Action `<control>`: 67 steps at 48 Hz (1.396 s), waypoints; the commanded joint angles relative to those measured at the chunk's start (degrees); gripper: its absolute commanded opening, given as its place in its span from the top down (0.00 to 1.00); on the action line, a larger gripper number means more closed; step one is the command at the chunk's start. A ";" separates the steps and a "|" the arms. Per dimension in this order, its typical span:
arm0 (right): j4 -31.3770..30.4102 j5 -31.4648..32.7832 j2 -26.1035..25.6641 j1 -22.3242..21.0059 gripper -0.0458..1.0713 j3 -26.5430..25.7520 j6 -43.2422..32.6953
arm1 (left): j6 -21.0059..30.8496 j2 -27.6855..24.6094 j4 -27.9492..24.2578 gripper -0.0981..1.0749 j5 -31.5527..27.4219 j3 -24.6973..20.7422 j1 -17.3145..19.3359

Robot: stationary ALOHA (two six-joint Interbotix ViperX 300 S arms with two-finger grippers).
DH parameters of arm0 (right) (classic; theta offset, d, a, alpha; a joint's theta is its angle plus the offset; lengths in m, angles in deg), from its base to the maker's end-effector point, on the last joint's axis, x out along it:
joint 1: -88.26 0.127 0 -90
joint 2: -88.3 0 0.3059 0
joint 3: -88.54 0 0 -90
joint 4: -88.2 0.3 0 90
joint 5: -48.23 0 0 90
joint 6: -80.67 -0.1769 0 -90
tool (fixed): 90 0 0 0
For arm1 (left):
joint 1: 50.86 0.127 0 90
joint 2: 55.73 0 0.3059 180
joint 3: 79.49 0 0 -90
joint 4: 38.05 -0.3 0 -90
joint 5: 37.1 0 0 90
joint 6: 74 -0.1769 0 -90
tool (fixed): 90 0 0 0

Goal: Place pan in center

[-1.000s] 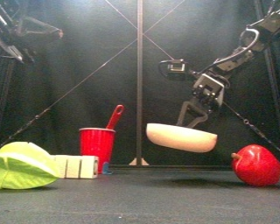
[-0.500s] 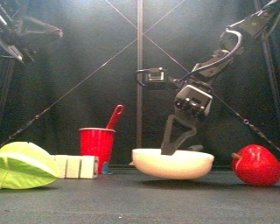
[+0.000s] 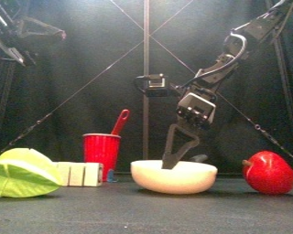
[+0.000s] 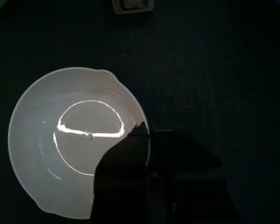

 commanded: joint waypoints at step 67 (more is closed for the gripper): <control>2.55 -9.23 -12.83 -0.35 0.35 7.21 0.00 | 0.00 -0.35 -0.09 0.93 0.62 -0.79 0.18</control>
